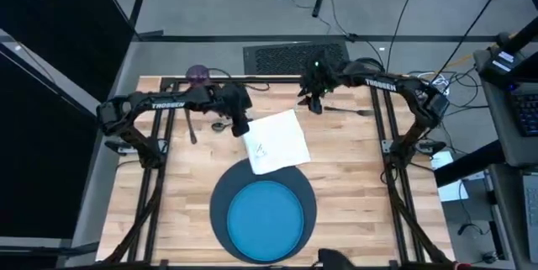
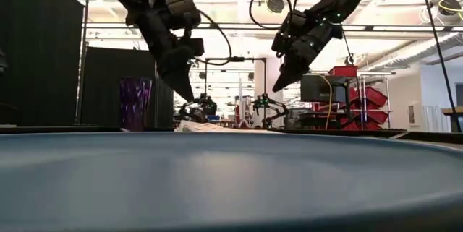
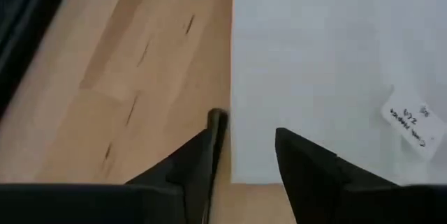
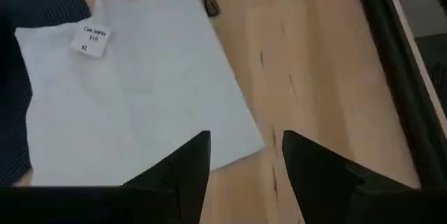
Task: Set table place
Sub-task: Fold the white napkin
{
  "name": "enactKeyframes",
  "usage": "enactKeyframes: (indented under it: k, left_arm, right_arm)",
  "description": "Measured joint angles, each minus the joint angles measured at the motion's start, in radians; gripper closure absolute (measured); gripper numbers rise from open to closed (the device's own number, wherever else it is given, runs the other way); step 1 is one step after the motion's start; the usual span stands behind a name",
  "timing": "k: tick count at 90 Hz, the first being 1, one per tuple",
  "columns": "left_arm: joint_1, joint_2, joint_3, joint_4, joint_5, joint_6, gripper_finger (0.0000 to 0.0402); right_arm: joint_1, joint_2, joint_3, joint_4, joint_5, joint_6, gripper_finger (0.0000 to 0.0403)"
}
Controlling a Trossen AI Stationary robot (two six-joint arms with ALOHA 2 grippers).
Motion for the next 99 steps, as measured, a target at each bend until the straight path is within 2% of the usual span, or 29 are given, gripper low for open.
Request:
enactKeyframes:
  k: [12, 26, 41, 68, 99]
  left_arm:
    - [0.039, 0.0, -0.037, 0.011, 0.063, -0.005, 0.0261]
    - [0.078, 0.0, -0.102, 0.013, 0.078, -0.007, 0.0261]
    - [0.101, 0.0, -0.144, 0.044, 0.083, -0.007, 0.0261]
    - [0.103, 0.002, -0.149, 0.124, 0.101, 0.001, 0.0261]
    - [0.099, 0.092, -0.149, 0.151, 0.115, -0.006, 0.0261]
  right_arm:
    - [-0.047, 0.105, 0.048, -0.054, -0.077, -0.013, 0.0236]
    - [-0.057, 0.241, 0.113, -0.135, -0.079, -0.042, 0.0236]
    - [-0.049, 0.312, 0.162, -0.135, -0.076, -0.05, 0.0236]
    - [-0.036, 0.317, 0.172, -0.101, -0.074, -0.034, 0.0236]
    - [0.011, 0.339, 0.17, -0.09, -0.066, -0.016, 0.0236]
